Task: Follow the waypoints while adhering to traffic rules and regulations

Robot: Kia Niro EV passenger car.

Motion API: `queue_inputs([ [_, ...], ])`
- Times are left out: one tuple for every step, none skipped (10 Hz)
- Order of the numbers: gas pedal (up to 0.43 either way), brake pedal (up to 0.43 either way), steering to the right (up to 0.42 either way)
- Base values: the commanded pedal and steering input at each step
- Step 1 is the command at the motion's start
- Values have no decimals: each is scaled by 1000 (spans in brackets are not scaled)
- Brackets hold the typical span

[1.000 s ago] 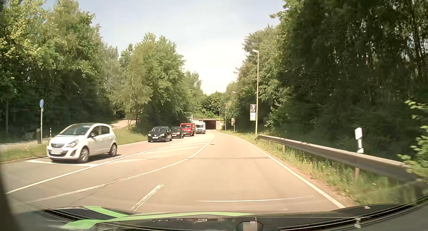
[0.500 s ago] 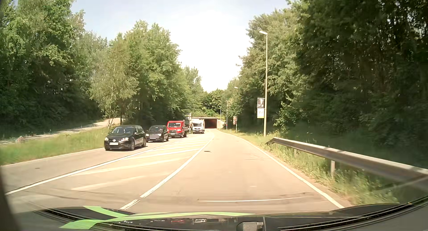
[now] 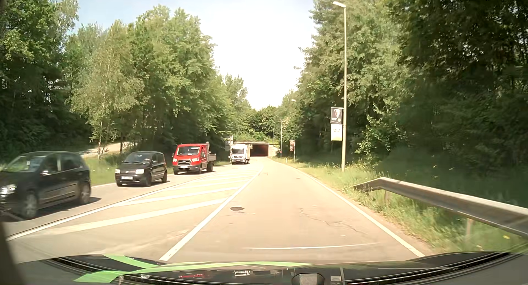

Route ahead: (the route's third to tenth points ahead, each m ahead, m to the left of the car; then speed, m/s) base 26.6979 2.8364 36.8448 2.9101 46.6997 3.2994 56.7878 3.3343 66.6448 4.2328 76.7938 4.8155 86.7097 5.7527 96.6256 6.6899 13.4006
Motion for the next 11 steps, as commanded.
queue_inputs([
  [47, 0, -3],
  [47, 0, -3],
  [47, 0, -3],
  [47, 0, -2],
  [47, 0, -3],
  [47, 0, -3],
  [39, 0, -3],
  [20, 0, -3],
  [20, 0, -3],
  [20, 0, -3],
  [20, 0, -3],
])
